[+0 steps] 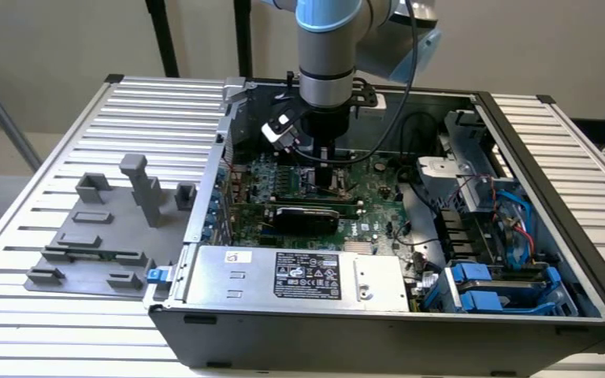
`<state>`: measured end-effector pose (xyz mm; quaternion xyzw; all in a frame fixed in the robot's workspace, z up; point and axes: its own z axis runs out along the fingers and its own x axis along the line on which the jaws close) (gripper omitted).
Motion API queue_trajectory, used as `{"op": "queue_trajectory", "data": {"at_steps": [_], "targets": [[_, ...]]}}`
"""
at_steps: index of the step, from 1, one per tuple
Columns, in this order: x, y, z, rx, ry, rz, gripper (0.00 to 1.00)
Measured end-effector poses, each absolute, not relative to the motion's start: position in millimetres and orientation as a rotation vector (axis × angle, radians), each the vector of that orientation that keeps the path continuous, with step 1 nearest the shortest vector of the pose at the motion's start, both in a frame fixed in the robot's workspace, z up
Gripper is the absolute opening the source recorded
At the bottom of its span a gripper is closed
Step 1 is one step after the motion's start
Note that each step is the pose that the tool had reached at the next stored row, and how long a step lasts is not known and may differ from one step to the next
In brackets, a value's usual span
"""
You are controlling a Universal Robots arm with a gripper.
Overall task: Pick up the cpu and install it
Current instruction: 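Place the cpu into insertion slot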
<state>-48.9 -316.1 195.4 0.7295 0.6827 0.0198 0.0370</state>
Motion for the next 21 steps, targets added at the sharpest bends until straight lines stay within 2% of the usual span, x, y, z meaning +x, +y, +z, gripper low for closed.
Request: {"op": "queue_trajectory", "data": {"at_steps": [2,3,21], "targets": [[-48.9,-316.1,195.3,2.239,2.096,0.061,0.56],[-48.9,-316.1,195.3,2.239,2.096,0.061,0.63],[-48.9,-313.6,195.4,2.239,2.096,0.061,0.63]]}}
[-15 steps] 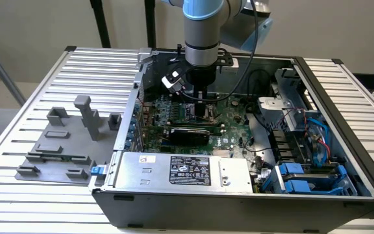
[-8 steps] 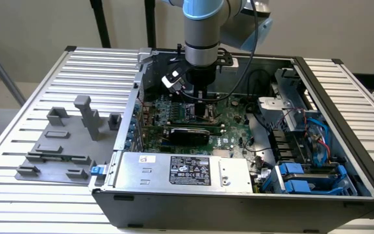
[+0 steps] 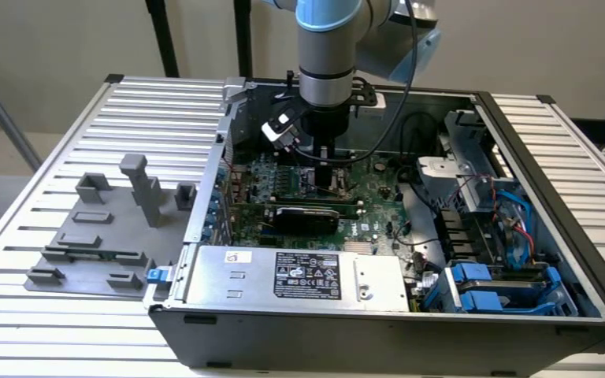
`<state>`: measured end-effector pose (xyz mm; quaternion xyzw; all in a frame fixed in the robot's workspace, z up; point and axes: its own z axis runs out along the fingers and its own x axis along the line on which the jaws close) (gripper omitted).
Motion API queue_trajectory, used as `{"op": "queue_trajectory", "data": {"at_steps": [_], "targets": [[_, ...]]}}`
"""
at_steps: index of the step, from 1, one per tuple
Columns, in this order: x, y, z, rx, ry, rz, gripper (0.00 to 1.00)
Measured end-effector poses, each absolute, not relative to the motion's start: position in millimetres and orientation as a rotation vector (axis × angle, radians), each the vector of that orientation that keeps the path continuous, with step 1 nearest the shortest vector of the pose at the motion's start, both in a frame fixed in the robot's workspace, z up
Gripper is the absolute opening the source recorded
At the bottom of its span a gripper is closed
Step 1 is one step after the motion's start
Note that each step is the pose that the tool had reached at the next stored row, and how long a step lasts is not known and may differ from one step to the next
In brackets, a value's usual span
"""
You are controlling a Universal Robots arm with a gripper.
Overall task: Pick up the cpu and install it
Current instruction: 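Place the cpu into insertion slot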
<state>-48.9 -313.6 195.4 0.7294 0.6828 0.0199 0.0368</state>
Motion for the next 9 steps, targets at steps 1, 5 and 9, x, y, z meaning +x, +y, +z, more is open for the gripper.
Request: {"op": "queue_trajectory", "data": {"at_steps": [1,5,9], "targets": [[-48.9,-313.6,195.4,2.239,2.097,0.061,0.63],[-48.9,-313.5,195.4,2.234,2.102,0.062,0.63],[-48.9,-313.5,195.4,2.229,2.108,0.062,0.63]]}}
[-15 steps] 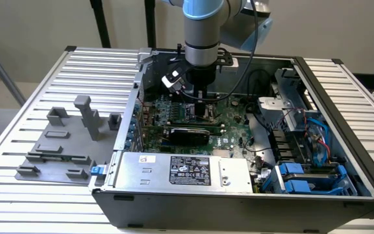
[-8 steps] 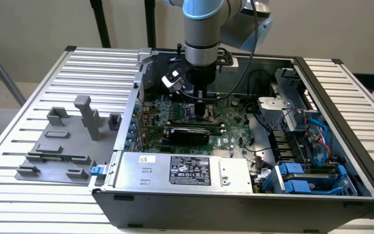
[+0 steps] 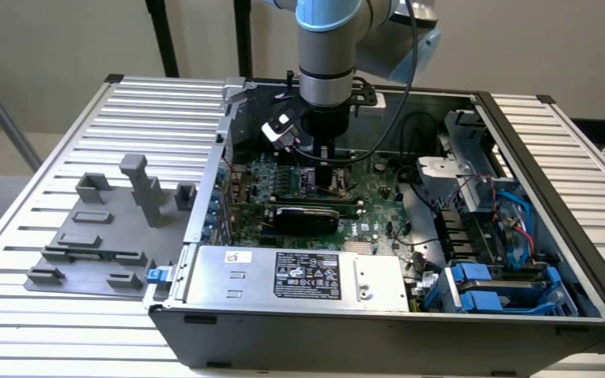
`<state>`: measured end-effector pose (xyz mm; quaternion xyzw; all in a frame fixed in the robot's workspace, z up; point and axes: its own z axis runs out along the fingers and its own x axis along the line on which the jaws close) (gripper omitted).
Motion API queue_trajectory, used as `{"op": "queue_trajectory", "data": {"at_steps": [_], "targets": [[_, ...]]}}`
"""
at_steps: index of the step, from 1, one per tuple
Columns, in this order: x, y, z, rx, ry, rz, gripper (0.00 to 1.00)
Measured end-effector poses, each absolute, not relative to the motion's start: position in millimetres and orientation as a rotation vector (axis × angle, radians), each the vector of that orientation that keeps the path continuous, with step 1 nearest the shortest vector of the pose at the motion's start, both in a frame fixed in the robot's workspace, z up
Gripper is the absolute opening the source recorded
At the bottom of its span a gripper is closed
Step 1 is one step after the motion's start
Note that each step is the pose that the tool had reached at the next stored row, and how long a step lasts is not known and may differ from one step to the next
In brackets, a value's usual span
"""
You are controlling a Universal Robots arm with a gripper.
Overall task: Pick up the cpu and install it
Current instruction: 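Place the cpu into insertion slot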
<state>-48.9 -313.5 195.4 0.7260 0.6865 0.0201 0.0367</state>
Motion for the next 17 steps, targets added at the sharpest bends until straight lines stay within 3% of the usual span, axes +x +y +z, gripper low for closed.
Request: {"op": "queue_trajectory", "data": {"at_steps": [17], "targets": [[-49.2,-314.4,195.5,2.223,2.120,0.068,0.63]]}}
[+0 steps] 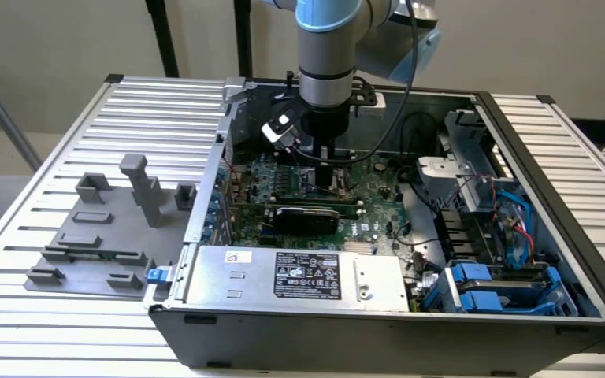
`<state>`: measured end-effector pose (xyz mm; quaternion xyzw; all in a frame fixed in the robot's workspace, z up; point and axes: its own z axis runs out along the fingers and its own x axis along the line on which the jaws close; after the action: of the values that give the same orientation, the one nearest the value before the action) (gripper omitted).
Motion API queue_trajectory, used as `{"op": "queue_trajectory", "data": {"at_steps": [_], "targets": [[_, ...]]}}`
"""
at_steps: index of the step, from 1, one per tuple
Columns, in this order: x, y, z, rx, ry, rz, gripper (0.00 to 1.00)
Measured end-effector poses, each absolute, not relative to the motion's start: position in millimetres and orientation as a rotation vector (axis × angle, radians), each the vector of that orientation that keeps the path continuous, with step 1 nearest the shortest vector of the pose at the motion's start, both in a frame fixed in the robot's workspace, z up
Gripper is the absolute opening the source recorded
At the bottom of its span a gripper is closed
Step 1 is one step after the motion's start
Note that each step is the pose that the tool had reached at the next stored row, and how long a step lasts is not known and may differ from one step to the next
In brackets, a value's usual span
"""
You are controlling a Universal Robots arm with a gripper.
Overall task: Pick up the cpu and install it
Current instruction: 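Place the cpu into insertion slot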
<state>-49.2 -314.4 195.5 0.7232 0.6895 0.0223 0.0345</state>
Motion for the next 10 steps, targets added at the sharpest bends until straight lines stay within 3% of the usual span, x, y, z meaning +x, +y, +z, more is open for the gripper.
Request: {"op": "queue_trajectory", "data": {"at_steps": [10], "targets": [[-49.3,-315.8,197.1,2.221,2.126,0.073,0.63]]}}
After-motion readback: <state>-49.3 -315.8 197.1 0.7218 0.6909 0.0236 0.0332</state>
